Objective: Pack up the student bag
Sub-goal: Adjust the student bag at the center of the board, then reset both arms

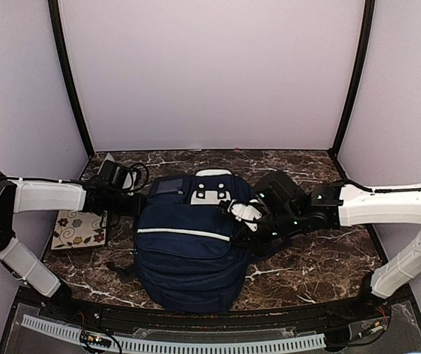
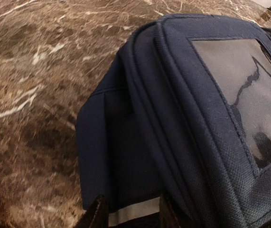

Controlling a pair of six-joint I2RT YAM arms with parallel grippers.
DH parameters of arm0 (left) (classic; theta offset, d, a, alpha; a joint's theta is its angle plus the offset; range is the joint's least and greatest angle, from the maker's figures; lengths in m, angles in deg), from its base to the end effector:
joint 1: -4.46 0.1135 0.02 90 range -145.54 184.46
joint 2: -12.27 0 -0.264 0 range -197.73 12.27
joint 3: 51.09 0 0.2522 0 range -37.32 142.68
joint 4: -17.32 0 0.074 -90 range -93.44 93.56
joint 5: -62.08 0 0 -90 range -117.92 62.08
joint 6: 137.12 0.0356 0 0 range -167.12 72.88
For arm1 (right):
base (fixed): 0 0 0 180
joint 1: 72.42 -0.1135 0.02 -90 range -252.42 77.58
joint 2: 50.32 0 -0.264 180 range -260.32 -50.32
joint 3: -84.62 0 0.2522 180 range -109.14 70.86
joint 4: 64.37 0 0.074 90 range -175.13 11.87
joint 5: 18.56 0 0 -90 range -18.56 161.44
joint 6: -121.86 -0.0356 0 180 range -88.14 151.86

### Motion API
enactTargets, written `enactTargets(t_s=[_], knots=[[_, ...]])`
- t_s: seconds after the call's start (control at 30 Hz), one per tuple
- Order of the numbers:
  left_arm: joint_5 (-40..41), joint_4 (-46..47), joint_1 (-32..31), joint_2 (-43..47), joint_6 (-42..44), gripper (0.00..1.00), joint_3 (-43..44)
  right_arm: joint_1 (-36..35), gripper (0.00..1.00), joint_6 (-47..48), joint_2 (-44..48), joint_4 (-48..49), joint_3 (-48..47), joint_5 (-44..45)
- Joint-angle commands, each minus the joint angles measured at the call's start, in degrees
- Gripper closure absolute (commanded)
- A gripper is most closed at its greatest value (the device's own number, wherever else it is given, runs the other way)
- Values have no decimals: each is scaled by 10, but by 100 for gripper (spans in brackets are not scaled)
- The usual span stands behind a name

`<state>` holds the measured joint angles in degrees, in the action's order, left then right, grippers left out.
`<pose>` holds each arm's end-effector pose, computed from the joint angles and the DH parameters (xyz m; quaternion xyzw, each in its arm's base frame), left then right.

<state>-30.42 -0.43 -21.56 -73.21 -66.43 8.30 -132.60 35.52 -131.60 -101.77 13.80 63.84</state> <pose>0.2732 -0.1351 0.1899 0.0624 0.9177 -0.1695 0.3539 0.1457 0.2638 0.2476 -0.5125 0.7777 0.2243 0.2867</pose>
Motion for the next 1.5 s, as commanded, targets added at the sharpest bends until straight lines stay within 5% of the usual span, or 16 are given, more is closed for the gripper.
enactTargets(t_s=[0.0, 0.13, 0.37, 0.57, 0.9, 0.93, 1.0, 1.07, 1.1, 1.27, 1.47], knots=[[-46, 98, -41, -61, 17, 60, 79, -63, 100, -29, -36, 85, -26, -34], [-58, 123, -63, -56, 70, 55, 121, -68, 100, -30, -60, 63, -62, -30], [18, 204, -110, 144, 260, 33, 22, -47, 100, -32, -48, 33, -51, -3], [15, 137, -112, 193, 256, 28, -9, 25, 100, -44, -41, 12, -59, 40], [4, 91, -112, 143, 229, 28, 23, 107, 100, -29, -63, -7, -86, 40], [7, 91, -111, 145, 230, 28, 24, 107, 95, -31, -62, -12, -86, 30], [9, 93, -107, 154, 238, 27, 24, 107, 60, -40, -50, -19, -86, 25], [13, 87, -98, 158, 244, 23, 30, 110, 9, -50, -19, -19, -73, 37], [19, 78, -96, 158, 242, 20, 38, 114, 1, -59, -1, -19, -67, 42], [44, 49, -19, 151, 196, 9, 74, 198, 0, -124, 108, -4, -48, 86], [87, 108, 65, 180, 145, 2, 34, 454, 0, -211, 209, 84, 47, 89]])
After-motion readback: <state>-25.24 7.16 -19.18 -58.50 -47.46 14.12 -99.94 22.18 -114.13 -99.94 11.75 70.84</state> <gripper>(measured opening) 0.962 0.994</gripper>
